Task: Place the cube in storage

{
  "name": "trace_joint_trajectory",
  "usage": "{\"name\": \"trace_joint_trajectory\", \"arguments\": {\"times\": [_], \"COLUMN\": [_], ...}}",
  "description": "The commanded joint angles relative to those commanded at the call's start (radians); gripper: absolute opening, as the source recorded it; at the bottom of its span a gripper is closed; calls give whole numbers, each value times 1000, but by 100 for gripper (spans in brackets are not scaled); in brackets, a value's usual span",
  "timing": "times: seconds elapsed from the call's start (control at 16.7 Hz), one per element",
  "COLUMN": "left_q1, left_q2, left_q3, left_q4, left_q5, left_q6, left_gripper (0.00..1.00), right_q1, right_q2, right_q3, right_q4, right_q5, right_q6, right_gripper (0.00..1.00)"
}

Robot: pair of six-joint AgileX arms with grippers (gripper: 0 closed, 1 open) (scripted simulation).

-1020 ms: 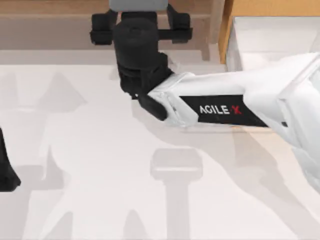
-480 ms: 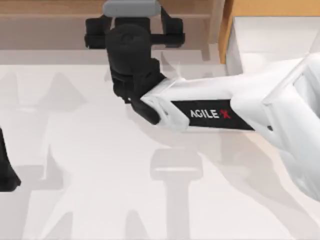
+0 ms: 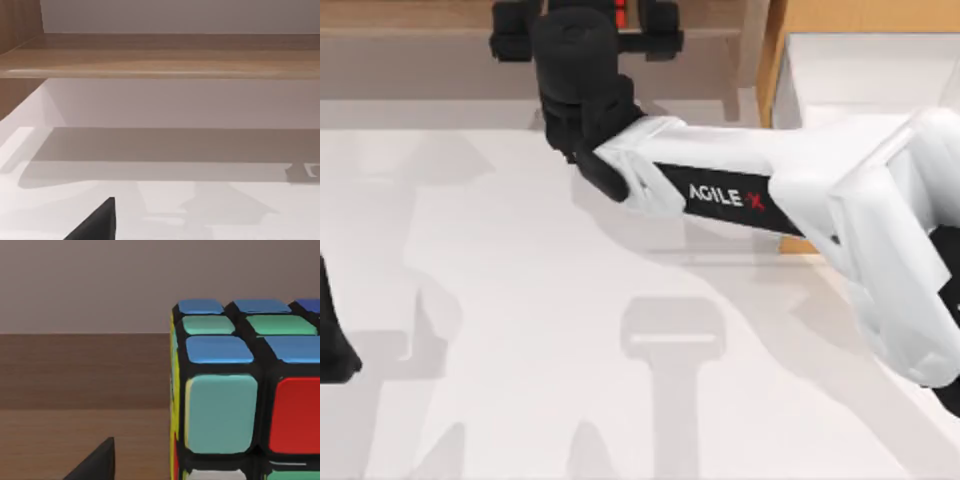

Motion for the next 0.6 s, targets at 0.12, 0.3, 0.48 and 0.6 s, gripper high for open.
{"name": "trace_joint_trajectory", "arguments": {"times": [0.12, 0.3, 0.48, 0.6], "left_q1": [0, 0, 0, 0], "left_q2": [0, 0, 0, 0], "left_q3": [0, 0, 0, 0], "left_q4": [0, 0, 0, 0], "left_q5": [0, 0, 0, 0], "left_q6": [0, 0, 0, 0], "left_gripper": [100, 100, 100, 100], "right_q1": [-11, -13, -13, -13], "right_q2": [25, 30, 30, 30], "right_q3": [46, 55, 55, 55], "right_q4": [-21, -25, -25, -25], "right_q5": [-11, -13, -13, -13], "right_q6": [0, -1, -1, -1], "right_gripper": [100, 100, 85, 70]}}
